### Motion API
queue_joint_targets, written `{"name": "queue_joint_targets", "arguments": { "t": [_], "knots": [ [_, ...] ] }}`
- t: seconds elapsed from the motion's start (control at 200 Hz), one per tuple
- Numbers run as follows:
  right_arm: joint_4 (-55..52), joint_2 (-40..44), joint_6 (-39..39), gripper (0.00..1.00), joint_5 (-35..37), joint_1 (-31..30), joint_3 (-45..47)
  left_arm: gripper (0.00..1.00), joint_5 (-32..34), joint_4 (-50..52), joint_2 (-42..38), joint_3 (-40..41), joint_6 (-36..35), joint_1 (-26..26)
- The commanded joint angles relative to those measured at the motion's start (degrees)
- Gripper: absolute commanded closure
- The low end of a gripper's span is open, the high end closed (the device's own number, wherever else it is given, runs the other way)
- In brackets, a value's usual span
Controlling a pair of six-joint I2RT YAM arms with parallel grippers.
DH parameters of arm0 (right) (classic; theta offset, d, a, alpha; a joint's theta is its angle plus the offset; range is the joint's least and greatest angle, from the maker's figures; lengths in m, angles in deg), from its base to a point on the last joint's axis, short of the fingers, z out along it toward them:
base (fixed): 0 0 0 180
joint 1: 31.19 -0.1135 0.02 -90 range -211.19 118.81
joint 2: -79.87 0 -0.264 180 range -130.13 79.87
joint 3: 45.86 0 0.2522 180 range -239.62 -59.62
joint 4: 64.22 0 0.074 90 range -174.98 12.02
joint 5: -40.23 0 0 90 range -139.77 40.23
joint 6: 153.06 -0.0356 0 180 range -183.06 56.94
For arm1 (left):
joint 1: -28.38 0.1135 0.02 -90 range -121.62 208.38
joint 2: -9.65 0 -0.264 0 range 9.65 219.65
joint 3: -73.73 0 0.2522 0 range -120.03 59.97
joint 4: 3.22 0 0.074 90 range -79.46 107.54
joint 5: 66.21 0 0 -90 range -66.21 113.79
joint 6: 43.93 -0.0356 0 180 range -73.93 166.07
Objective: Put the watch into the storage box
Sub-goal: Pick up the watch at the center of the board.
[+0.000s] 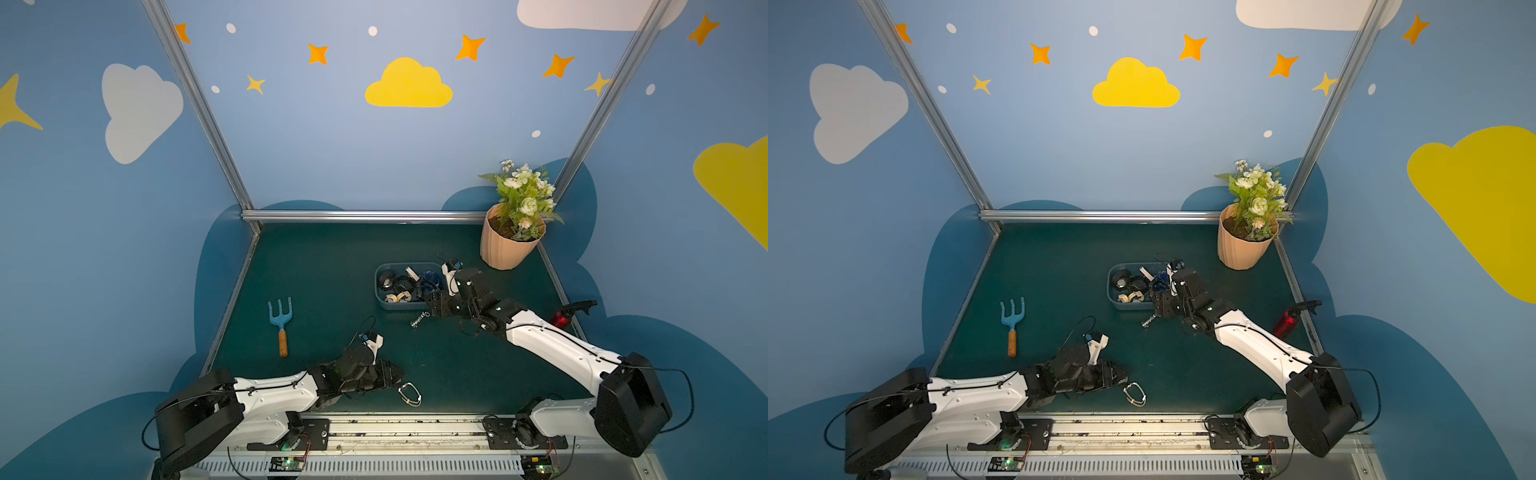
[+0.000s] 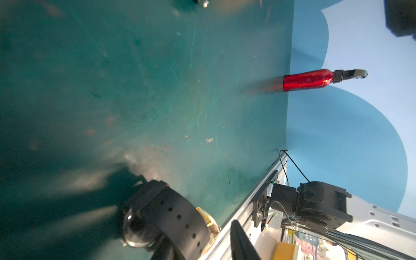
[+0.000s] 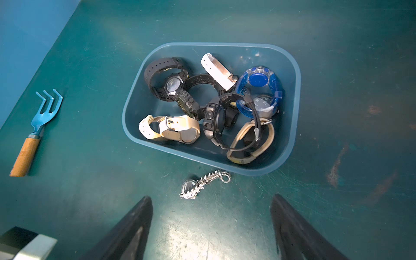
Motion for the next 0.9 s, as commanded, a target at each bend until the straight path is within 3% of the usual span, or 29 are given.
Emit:
{"name": "queue_joint_targets", "arguments": {
  "t": [0.0,0.1,0.205,0.435,0.616,0.751,0.896],
  "knots": [
    [-0.7,0.43,-0.07,0.17,1.04,-0.16,0.1,0.72,-1.29,-4.06,3.07,-1.97,-0.08,-0.67],
    [-0.96,0.46,0.0,0.17,1.15,-0.16,0.18,0.89,-1.49,-5.43,5.43,-2.49,0.67,-0.78],
    [-1.18,0.63,0.12,0.17,1.37,-0.16,0.35,0.96,-1.5,-5.77,6.07,-2.99,0.98,-0.78],
    [-1.8,1.43,-0.04,0.17,2.6,-0.15,0.48,0.96,-1.47,6.28,0.24,-8.52,-5.58,1.2],
    [-2.55,4.07,-0.76,0.17,3.51,0.0,1.62,0.96,-5.01,17.37,-2.85,-16.46,-14.98,7.84],
    [-2.95,7.63,-1.02,0.17,4.2,0.19,3.61,0.96,-9.67,22.28,0.49,-24.45,-21.81,14.09],
    [-3.62,11.57,-1.63,0.17,4.74,0.38,6.07,0.96,-13.49,26.26,10.03,-36.11,-29.02,17.61]
  ]
}}
